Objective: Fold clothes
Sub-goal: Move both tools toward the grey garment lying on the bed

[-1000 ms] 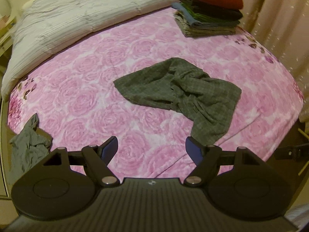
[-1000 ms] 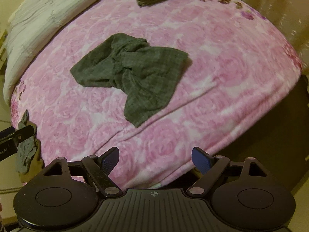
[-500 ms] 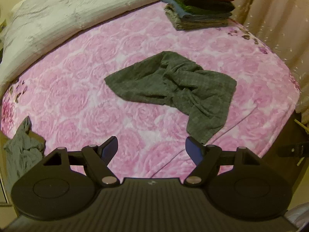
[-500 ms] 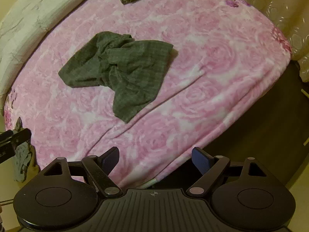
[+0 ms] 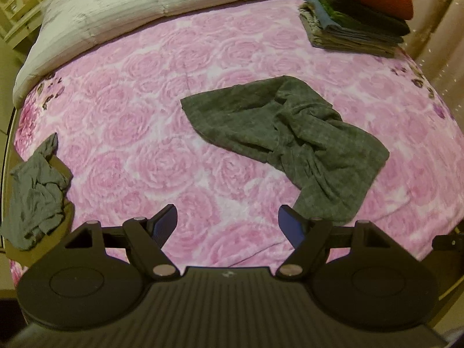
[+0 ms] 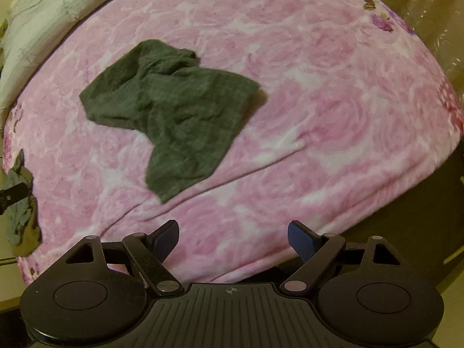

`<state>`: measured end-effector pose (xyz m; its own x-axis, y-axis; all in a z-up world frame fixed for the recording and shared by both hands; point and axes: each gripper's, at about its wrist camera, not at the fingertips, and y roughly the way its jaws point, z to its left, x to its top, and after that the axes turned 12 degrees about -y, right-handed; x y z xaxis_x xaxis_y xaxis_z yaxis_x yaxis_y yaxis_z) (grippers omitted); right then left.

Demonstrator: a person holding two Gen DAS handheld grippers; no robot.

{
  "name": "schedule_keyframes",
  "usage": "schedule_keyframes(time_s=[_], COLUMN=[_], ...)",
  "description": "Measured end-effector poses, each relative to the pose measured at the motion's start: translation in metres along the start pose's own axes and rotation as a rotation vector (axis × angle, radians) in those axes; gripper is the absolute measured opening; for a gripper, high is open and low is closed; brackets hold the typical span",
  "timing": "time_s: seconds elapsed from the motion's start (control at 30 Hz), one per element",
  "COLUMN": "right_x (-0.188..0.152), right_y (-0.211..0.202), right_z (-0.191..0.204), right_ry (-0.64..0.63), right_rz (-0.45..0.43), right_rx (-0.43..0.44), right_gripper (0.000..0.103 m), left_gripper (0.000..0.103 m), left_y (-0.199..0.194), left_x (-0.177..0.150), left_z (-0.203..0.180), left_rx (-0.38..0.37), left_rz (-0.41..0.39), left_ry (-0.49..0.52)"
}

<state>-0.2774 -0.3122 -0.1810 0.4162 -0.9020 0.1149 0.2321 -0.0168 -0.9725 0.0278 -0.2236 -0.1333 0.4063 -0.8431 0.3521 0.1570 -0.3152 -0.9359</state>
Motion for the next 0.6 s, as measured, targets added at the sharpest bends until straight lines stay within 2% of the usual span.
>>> schedule_keyframes(time_s=[0.13,0.27,0.4,0.5,0.6], right_x=[0.008,0.01,0.001,-0.009,-0.019], right_y=[0.017,0.037,0.059,0.08,0.101], right_z=[-0.038,-0.073,-0.094,-0.098,-0.093], right_ry=[0.052,0.183,0.436,0.62,0.799], right_rz=[0.005,0.005,-0.013,-0.021,-0.061], right_rx=[-0.017,0.034,0.153,0.25,0.308], right_gripper=[0.085,0.085,0.085,0.085,0.085], left_gripper=[0.073,0.072,0.072,0.07,0.069], left_y=[0.022,0.045,0.071,0.094,0.12], left_x=[0.001,0.006,0.018,0.03,0.043], left_z=[-0.006,-0.005,0.002,0.01,0.023], left_rx=[0.013,0.013,0.003,-0.005,-0.02], left_rz=[0.024,0.058,0.081,0.101,0.125], left_ry=[-0.009,-0.031,-0.048,-0.059,-0.07])
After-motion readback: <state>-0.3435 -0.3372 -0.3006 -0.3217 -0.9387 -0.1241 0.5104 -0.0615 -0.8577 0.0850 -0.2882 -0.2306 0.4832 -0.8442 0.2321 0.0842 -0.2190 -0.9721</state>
